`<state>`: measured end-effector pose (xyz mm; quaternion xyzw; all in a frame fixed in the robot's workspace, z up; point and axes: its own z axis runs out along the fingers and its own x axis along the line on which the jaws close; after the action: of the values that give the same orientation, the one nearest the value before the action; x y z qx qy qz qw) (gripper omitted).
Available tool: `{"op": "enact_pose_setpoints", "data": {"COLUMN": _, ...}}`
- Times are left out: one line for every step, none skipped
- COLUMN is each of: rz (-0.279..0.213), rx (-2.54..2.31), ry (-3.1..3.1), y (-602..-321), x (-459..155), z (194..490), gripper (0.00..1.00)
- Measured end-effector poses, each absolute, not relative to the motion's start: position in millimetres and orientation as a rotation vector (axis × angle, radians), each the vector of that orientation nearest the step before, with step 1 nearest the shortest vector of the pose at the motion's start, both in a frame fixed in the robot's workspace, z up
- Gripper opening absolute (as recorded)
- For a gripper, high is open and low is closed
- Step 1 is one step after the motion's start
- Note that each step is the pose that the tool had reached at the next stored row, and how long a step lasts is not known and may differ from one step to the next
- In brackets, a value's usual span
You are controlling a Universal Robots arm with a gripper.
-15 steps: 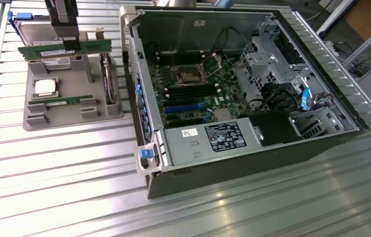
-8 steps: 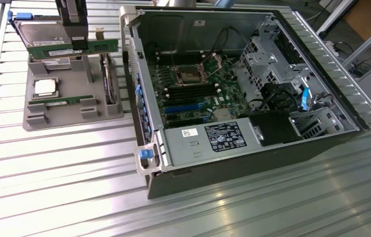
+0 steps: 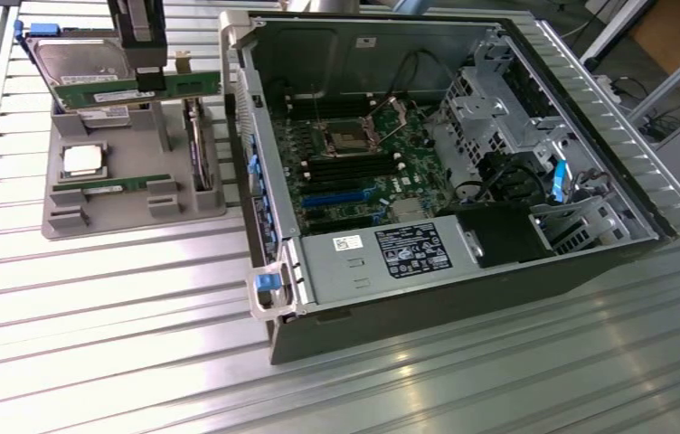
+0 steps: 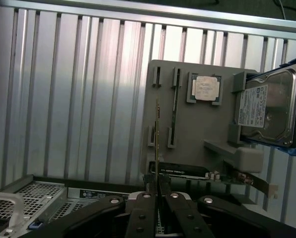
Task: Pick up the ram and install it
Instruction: 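Pick up the ram and move it above insertion slot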
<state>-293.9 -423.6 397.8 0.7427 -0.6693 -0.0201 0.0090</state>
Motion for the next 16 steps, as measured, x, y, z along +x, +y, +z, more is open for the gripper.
{"op": "enact_pose_setpoints", "data": {"rz": -0.063, "rx": 2.320, "ry": -2.091, "y": -423.6, "x": -293.9, "z": 397.8, "gripper": 0.13}}
{"op": "enact_pose_setpoints", "data": {"rz": -0.063, "rx": 2.320, "ry": -2.091, "y": -423.6, "x": -293.9, "z": 397.8, "gripper": 0.13}}
{"op": "enact_pose_setpoints", "data": {"rz": -0.063, "rx": 2.320, "ry": -2.091, "y": -423.6, "x": -293.9, "z": 397.8, "gripper": 0.13}}
{"op": "enact_pose_setpoints", "data": {"rz": -0.063, "rx": 2.320, "ry": -2.091, "y": -423.6, "x": -293.9, "z": 397.8, "gripper": 0.13}}
{"op": "enact_pose_setpoints", "data": {"rz": -0.063, "rx": 2.320, "ry": -2.091, "y": -423.6, "x": -293.5, "z": 397.8, "gripper": 0.13}}
{"op": "enact_pose_setpoints", "data": {"rz": -0.063, "rx": 2.320, "ry": -2.090, "y": -423.6, "x": -292.7, "z": 397.8, "gripper": 0.13}}
{"op": "enact_pose_setpoints", "data": {"rz": -0.063, "rx": 2.320, "ry": -2.090, "y": -423.6, "x": -291.9, "z": 397.9, "gripper": 0.13}}
{"op": "enact_pose_setpoints", "data": {"rz": -0.063, "rx": 2.320, "ry": -2.091, "y": -423.6, "x": -291.4, "z": 397.8, "gripper": 0.13}}
{"op": "enact_pose_setpoints", "data": {"rz": -0.063, "rx": 2.320, "ry": -2.090, "y": -423.6, "x": -290.9, "z": 397.8, "gripper": 0.13}}
{"op": "enact_pose_setpoints", "data": {"rz": -0.063, "rx": 2.320, "ry": -2.091, "y": -423.6, "x": -290.0, "z": 397.8, "gripper": 0.13}}
{"op": "enact_pose_setpoints", "data": {"rz": -0.063, "rx": 2.320, "ry": -2.091, "y": -423.6, "x": -288.9, "z": 397.9, "gripper": 0.13}}
{"op": "enact_pose_setpoints", "data": {"rz": -0.063, "rx": 2.320, "ry": -2.091, "y": -423.6, "x": -287.3, "z": 397.8, "gripper": 0.13}}
{"op": "enact_pose_setpoints", "data": {"rz": -0.063, "rx": 2.320, "ry": -2.091, "y": -423.6, "x": -286.3, "z": 397.8, "gripper": 0.13}}
{"op": "enact_pose_setpoints", "data": {"rz": -0.063, "rx": 2.320, "ry": -2.091, "y": -423.6, "x": -285.1, "z": 397.8, "gripper": 0.13}}
{"op": "enact_pose_setpoints", "data": {"rz": -0.063, "rx": 2.320, "ry": -2.091, "y": -423.6, "x": -284.2, "z": 397.8, "gripper": 0.13}}
{"op": "enact_pose_setpoints", "data": {"rz": -0.063, "rx": 2.320, "ry": -2.091, "y": -423.6, "x": -283.6, "z": 397.8, "gripper": 0.13}}
